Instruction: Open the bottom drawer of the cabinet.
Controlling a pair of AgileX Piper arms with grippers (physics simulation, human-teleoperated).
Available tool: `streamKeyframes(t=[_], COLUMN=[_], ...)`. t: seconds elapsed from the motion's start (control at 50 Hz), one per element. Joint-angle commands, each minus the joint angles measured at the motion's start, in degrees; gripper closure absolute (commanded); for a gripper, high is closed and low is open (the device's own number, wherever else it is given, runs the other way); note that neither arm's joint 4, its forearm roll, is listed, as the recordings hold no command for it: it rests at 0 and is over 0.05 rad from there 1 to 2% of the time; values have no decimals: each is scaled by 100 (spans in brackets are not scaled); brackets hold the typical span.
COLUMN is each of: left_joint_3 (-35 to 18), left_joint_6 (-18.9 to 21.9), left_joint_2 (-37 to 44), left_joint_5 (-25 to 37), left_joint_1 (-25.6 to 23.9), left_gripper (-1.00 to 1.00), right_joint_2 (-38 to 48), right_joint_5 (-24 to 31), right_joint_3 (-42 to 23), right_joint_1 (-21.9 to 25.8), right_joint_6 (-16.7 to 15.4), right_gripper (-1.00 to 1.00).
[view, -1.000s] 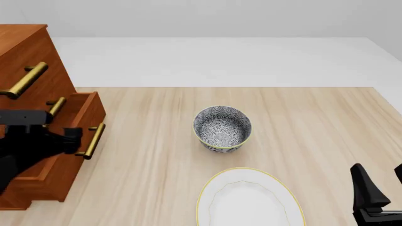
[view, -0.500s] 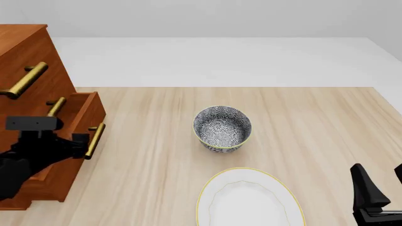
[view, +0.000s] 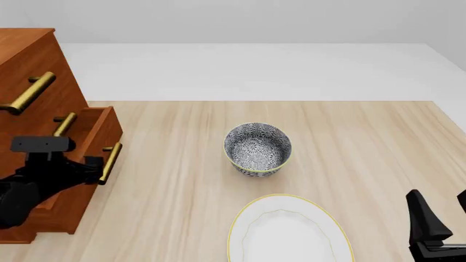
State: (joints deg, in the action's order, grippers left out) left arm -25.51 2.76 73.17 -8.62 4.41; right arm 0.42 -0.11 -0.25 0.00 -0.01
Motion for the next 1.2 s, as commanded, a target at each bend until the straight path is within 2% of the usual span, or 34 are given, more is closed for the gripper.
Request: streamKeyframes(t=[0.02,0.88,1.1,1.2], left_joint_3=[-27,-56,-29,-89], left_joint_6=[42,58,-71,-339], left_joint_2=[213,1107,1324,1460], left_joint_5=[-108,-607,-704,-723], left_joint_1=[95,185,118,92], left_gripper=[-100,-100,-100,-100], right_joint_2=[1,0,1,1], right_joint_5=[0,0,0,0], right_joint_3=[0,0,0,0], right_joint_1=[0,-1,0,-1], right_joint_6=[0,0,0,0], right_gripper=[-100,-100,-100,-100])
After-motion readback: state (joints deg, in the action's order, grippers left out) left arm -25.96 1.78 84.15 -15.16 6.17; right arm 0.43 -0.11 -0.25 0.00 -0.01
